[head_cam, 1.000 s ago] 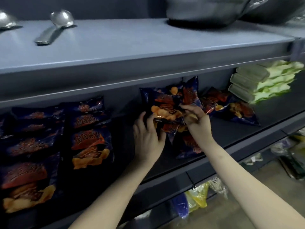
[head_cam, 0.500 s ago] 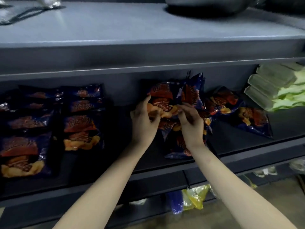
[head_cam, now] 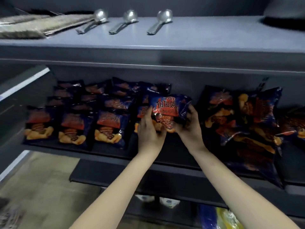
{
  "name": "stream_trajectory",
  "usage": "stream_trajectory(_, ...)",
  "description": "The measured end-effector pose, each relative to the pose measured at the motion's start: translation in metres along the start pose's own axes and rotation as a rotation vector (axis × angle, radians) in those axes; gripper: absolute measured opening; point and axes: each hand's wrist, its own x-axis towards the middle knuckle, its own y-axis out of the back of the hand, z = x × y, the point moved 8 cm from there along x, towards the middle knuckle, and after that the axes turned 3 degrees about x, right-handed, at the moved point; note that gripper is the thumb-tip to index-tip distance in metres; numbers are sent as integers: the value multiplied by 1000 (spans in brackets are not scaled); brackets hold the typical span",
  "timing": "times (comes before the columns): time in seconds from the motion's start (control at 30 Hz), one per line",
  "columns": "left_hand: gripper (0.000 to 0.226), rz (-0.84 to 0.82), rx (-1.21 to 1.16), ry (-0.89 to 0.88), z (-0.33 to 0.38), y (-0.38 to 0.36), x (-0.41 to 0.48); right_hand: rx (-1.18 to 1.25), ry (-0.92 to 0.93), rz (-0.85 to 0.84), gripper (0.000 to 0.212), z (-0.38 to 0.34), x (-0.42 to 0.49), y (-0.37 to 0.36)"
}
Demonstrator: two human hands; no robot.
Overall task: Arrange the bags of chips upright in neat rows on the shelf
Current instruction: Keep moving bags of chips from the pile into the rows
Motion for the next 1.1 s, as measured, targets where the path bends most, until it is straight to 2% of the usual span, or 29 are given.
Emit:
stream_trajectory(0.13,86,-17,32,73,-42,25,-10,-57,-48,-40,80,17,-15,-45)
stream_trajectory(0.23,85,-80,4,108,-63,23,-17,-100,-103,13,74,31,-29,-58)
stream_trajectory(0.43,87,-189,93,106,-77,6,-24,-360,-153,116,68,47,-33,-59)
stream_trajectory(0.63,83,-251,131,87,-81,-2,-24,-476,-194,41,75,51,-32,-65)
stream_trajectory(0.87,86,-296,148,108,-83,-4,-26,-468,-214,2,79,50,-37,-70)
stream_trajectory(0.97,86,-244,163,40,-78,2,-31,-435,-200,56,81,46,-40,-64)
stream_trajectory(1.1,85,-136,80,-179,-51,16,-42,-306,-105,203,74,32,-51,-48)
